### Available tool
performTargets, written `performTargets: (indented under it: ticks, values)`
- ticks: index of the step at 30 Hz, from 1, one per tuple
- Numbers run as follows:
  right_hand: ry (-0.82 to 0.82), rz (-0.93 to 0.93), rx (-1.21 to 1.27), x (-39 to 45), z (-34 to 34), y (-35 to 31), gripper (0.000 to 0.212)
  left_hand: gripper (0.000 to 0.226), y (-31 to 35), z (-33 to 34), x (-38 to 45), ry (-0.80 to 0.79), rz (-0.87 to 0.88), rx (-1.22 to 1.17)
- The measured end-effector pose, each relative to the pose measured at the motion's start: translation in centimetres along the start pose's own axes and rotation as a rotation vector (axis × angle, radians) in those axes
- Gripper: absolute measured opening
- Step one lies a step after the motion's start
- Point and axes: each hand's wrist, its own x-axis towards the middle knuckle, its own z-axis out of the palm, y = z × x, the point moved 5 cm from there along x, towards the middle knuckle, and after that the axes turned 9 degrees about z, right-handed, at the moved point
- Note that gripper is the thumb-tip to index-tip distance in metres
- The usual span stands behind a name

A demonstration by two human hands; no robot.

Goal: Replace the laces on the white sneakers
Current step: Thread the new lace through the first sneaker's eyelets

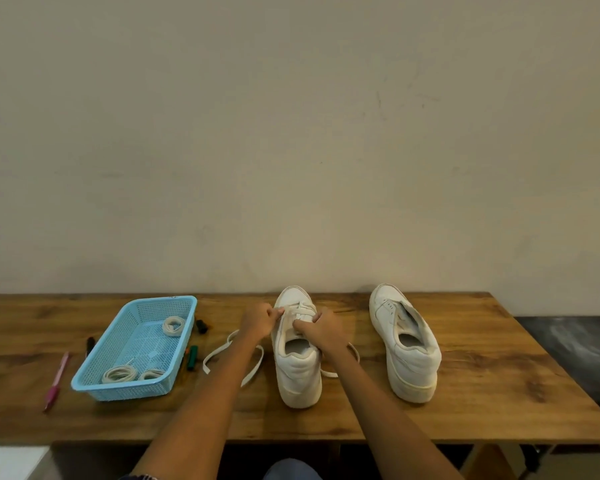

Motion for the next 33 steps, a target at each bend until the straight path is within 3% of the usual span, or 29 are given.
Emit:
performTargets:
  ticks: [2,3,7,8,9,11,13,14,17,20,26,27,30,33]
  values:
    - [0.017,0.015,0.001,-0.1,0.0,0.1,0.045,0.028,0.4,-0.2,-0.1,-0.012,0.009,-0.105]
    - [0.016,0.017,-0.006,-0.1,0.0,0.2,0.048,0.023,0.7,-0.5,-0.1,0.058,-0.014,-0.286]
    - [0.004,0.016,-0.095,-0.2,-0.1,-0.2,0.053,0.017,2.5,-2.5,-0.2,0.448,-0.296,-1.563]
    - [0.010,0.021,-0.117,-0.2,-0.1,-0.3,0.054,0.019,3.0,-3.3,0.1,0.501,-0.317,-1.743]
    - [0.016,0.029,-0.135,-0.1,-0.1,-0.2,0.055,0.025,3.2,-3.9,0.2,0.520,-0.337,-1.770]
    - [0.016,0.044,-0.145,-0.1,0.0,-0.2,0.057,0.025,2.4,-4.5,0.0,0.491,-0.372,-1.378]
    - [0.017,0.042,-0.160,-0.1,0.0,-0.2,0.056,0.019,1.1,-3.4,-0.3,0.343,-0.358,-0.803]
    - [0.019,0.034,-0.173,0.0,0.0,-0.2,0.055,0.028,0.5,-2.4,-0.3,0.216,-0.328,-0.608]
    - [0.024,0.022,-0.212,0.1,0.1,-0.3,0.050,0.031,-0.3,0.2,-0.6,-0.106,-0.222,-0.299]
    - [0.029,0.024,-0.215,0.3,0.1,-0.2,0.054,0.028,0.2,0.9,-1.0,-0.107,-0.226,-0.340]
    - [0.015,0.019,-0.221,0.5,0.1,-0.2,0.054,0.022,1.2,0.3,-0.4,0.276,-0.518,-1.339]
    - [0.014,0.019,-0.224,0.4,0.1,-0.3,0.054,0.025,1.0,0.1,-0.3,0.311,-0.540,-1.396]
    - [0.018,0.019,-0.221,0.4,0.1,-0.4,0.052,0.030,0.6,-0.4,-1.1,0.264,-0.494,-1.072]
    - [0.032,0.022,-0.223,0.4,0.0,-0.3,0.052,0.037,-0.3,0.2,-2.2,0.107,-0.250,-0.511]
